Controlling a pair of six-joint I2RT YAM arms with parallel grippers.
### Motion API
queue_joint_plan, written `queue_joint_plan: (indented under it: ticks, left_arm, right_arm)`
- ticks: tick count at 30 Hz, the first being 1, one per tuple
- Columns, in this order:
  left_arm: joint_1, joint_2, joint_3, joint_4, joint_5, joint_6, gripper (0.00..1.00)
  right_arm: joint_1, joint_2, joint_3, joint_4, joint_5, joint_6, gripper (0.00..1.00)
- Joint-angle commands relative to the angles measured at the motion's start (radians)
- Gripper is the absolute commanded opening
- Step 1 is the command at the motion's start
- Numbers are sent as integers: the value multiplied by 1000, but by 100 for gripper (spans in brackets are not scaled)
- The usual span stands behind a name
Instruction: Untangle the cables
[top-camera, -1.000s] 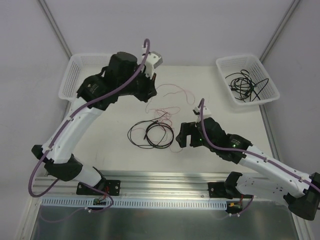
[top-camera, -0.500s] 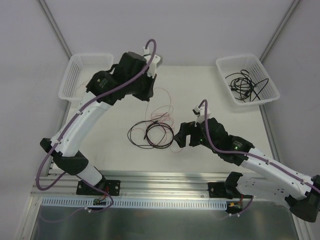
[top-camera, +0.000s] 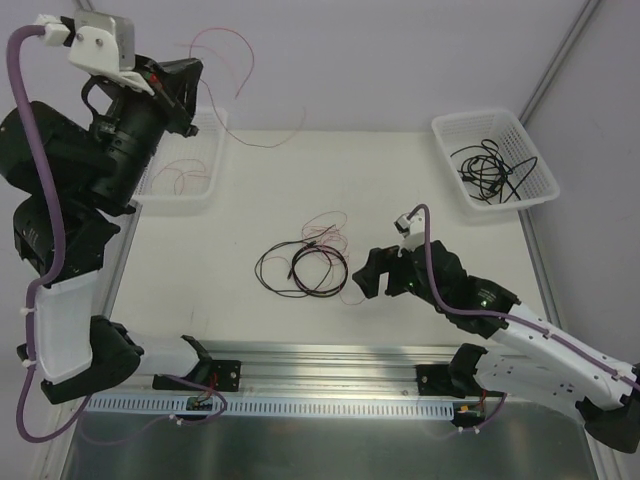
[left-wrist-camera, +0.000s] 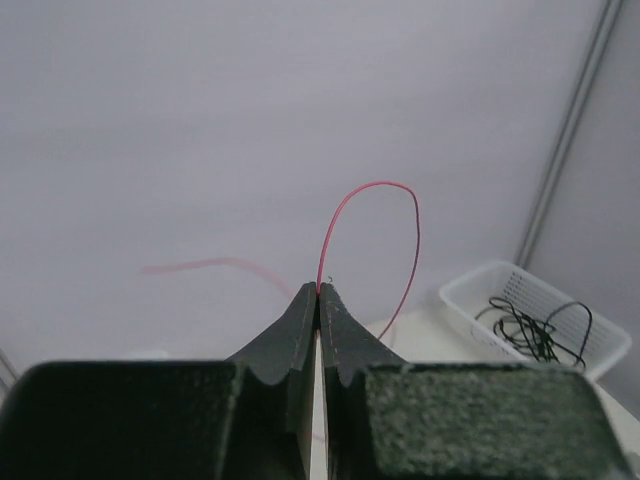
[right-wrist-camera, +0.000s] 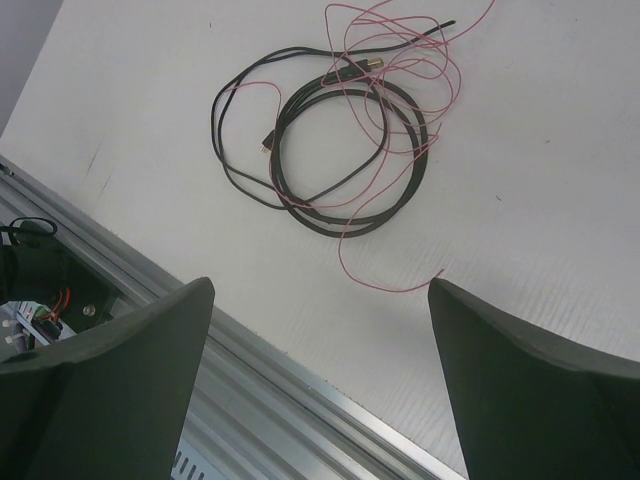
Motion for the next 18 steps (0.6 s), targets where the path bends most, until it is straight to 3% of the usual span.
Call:
queue_joint_plan:
  ticks: [1, 4, 9, 18]
  left_arm:
    - [11, 52, -27, 133, -84, 116, 0]
    - [96, 70, -31, 141, -51, 102, 0]
    - [357, 84, -92, 149, 103, -36, 0]
    - [591, 164, -162, 177, 198, -125, 0]
  right_arm:
    - [-2, -30, -3, -2, 13, -10, 93]
    - [-2, -42, -8, -19, 19, -12, 93]
    - [-2, -59, -11, -48, 19, -9, 93]
    - [-2, -56, -25, -65, 20, -24, 94]
